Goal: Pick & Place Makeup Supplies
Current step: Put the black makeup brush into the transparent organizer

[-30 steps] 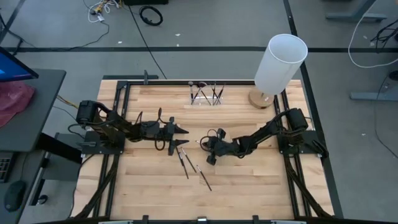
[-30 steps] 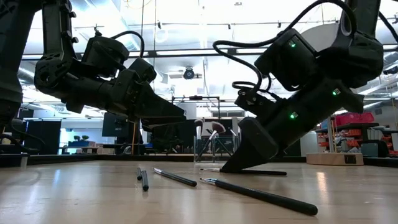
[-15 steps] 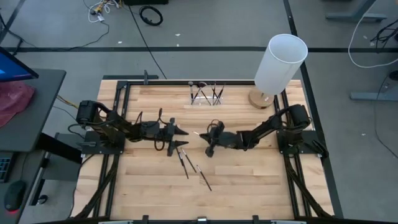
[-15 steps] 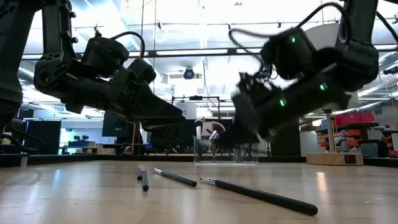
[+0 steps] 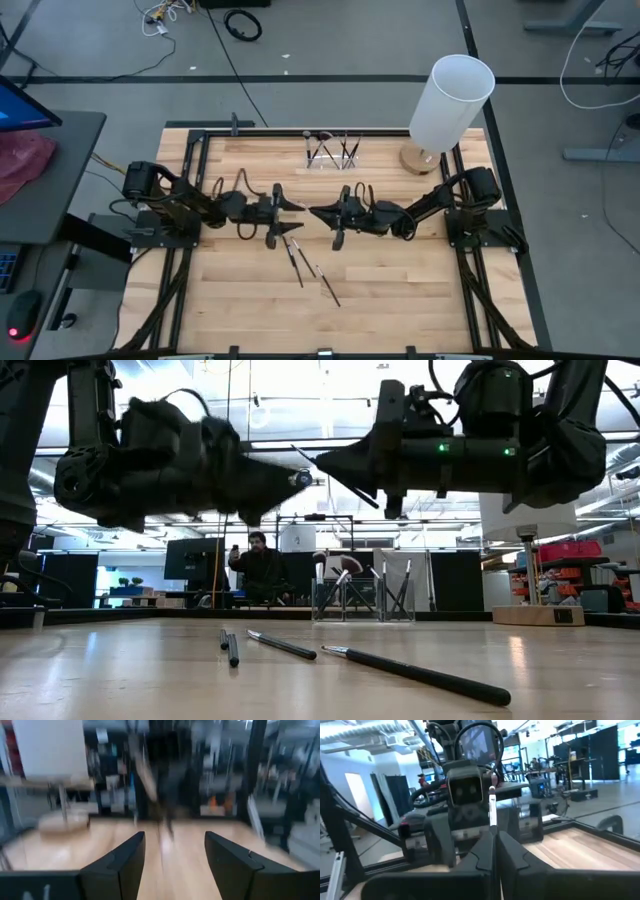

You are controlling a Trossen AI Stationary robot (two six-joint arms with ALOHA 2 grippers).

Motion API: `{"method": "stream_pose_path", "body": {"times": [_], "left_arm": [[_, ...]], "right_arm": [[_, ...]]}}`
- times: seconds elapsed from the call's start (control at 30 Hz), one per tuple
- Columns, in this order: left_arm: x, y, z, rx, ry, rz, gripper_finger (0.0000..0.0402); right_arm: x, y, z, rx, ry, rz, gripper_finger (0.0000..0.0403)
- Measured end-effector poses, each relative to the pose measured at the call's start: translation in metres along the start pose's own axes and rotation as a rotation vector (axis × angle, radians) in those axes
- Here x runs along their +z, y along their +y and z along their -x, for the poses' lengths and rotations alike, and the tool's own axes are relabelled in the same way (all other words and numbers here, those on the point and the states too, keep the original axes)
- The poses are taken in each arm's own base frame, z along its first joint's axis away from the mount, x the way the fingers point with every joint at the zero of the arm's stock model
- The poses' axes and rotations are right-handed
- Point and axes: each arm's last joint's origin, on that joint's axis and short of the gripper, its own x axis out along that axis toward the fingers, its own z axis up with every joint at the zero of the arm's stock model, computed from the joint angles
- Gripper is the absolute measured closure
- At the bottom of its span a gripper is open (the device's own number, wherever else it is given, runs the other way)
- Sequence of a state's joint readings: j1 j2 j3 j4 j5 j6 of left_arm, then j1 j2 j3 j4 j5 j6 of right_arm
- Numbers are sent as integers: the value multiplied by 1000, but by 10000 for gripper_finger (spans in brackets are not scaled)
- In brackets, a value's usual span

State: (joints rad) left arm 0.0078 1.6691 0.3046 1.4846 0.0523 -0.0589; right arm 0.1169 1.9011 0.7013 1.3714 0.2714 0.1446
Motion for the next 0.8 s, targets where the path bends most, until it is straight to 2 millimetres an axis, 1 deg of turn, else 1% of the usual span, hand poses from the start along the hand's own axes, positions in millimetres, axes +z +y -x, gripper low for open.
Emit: {"method": "stream_pose_path", "body": {"times": [0.07,0.2,0.37,0.53,0.8], "left_arm": [[8,0,0,5,-80,-5,193],[15,0,-4,24,-122,-10,195],[21,0,-13,21,-153,-9,221],[23,0,-15,20,-164,-9,271],[20,-1,-15,-29,-128,-31,377]], "right_arm": [[1,1,-1,21,-4,-1,394],[1,2,-1,45,0,2,394],[0,2,-1,58,16,5,394],[-1,3,-1,56,29,4,394],[-3,3,-1,58,43,11,394]]}}
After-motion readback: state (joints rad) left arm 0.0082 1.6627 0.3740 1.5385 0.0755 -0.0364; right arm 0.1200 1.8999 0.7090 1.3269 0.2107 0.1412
